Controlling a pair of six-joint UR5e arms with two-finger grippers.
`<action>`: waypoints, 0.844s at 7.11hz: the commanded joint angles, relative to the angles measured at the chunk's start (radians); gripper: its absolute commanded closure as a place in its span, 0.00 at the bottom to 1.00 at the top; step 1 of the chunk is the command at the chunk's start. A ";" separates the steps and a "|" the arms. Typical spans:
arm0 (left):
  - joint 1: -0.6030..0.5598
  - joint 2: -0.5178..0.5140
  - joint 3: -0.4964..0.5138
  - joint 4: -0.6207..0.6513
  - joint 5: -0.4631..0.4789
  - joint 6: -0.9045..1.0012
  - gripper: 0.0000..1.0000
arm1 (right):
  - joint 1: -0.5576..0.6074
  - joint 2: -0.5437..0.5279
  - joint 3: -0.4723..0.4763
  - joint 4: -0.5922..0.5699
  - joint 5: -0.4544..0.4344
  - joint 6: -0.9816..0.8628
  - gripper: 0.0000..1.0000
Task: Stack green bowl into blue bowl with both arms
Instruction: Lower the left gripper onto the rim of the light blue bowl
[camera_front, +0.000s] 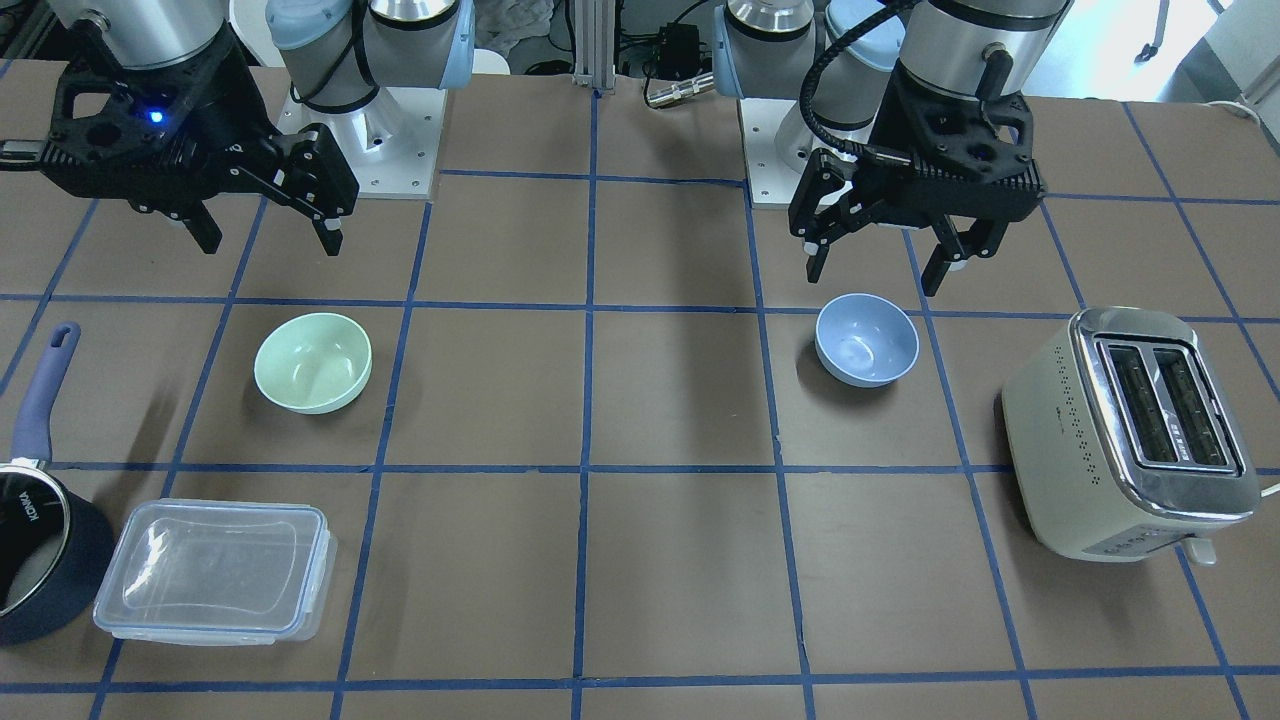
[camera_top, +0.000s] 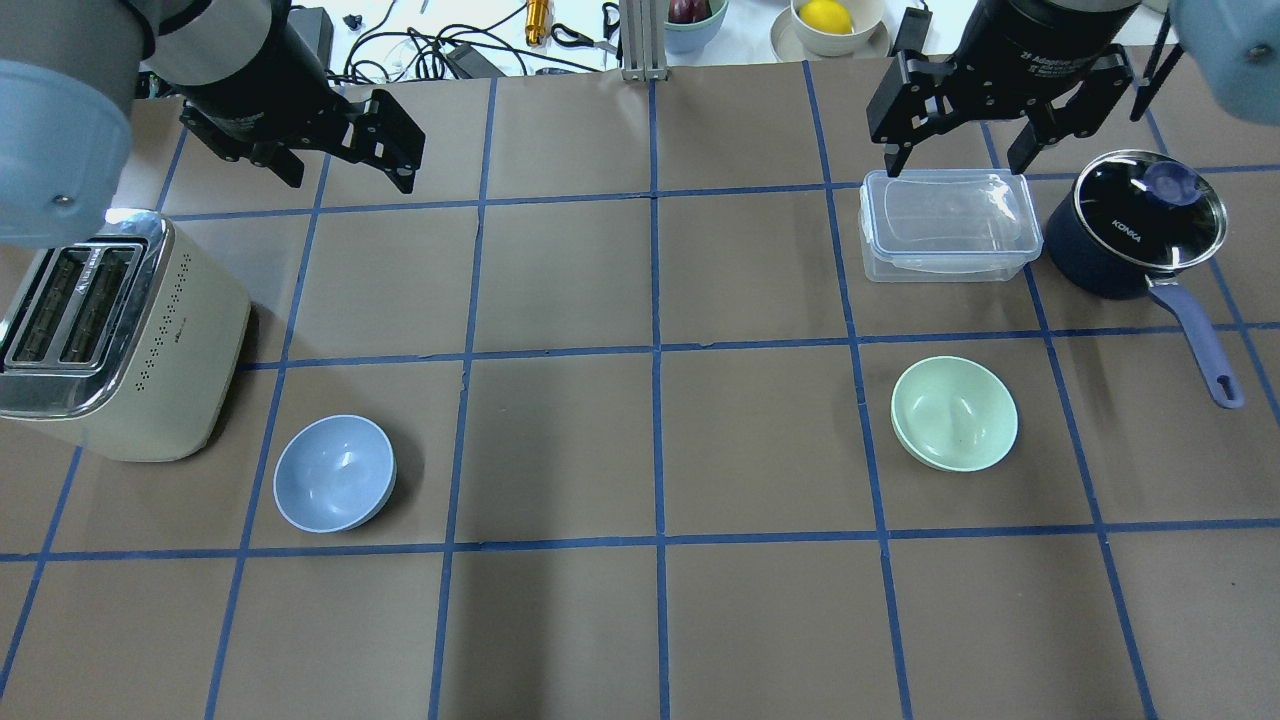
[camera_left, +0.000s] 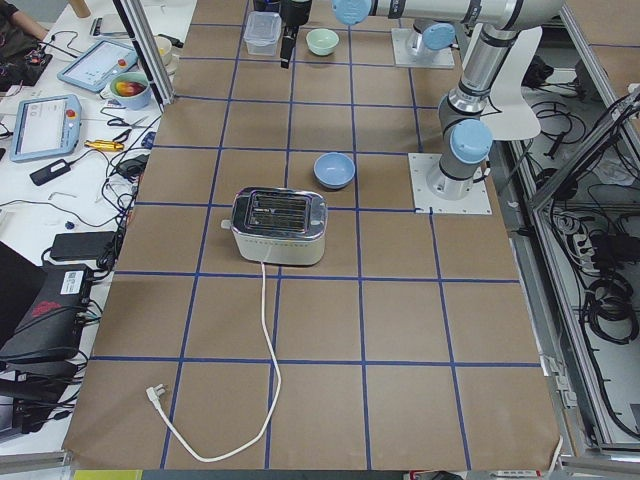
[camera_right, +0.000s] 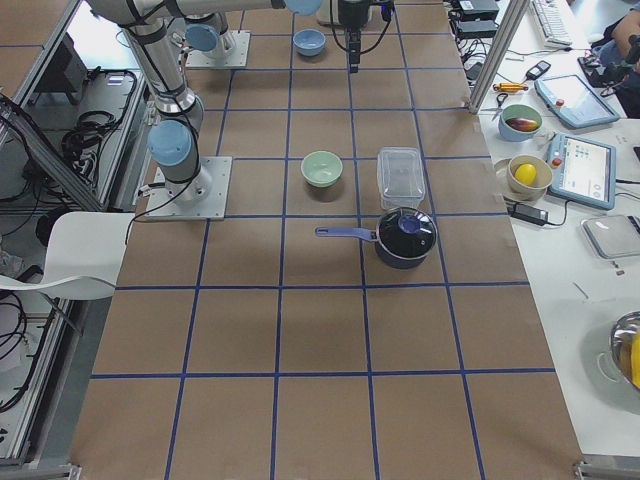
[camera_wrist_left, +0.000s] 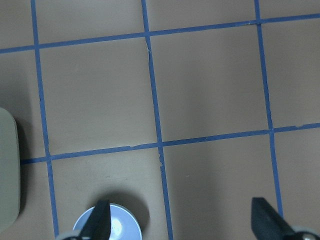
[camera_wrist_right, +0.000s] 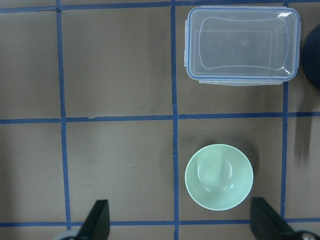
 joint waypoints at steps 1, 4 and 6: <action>0.004 0.014 -0.010 -0.034 0.002 0.009 0.00 | 0.000 0.000 0.000 0.001 0.000 0.000 0.00; -0.007 0.041 -0.108 -0.088 -0.001 0.026 0.00 | 0.000 0.000 -0.001 0.004 0.000 -0.002 0.00; 0.034 0.075 -0.279 -0.082 0.089 0.017 0.00 | 0.000 0.000 -0.001 0.005 -0.005 0.000 0.00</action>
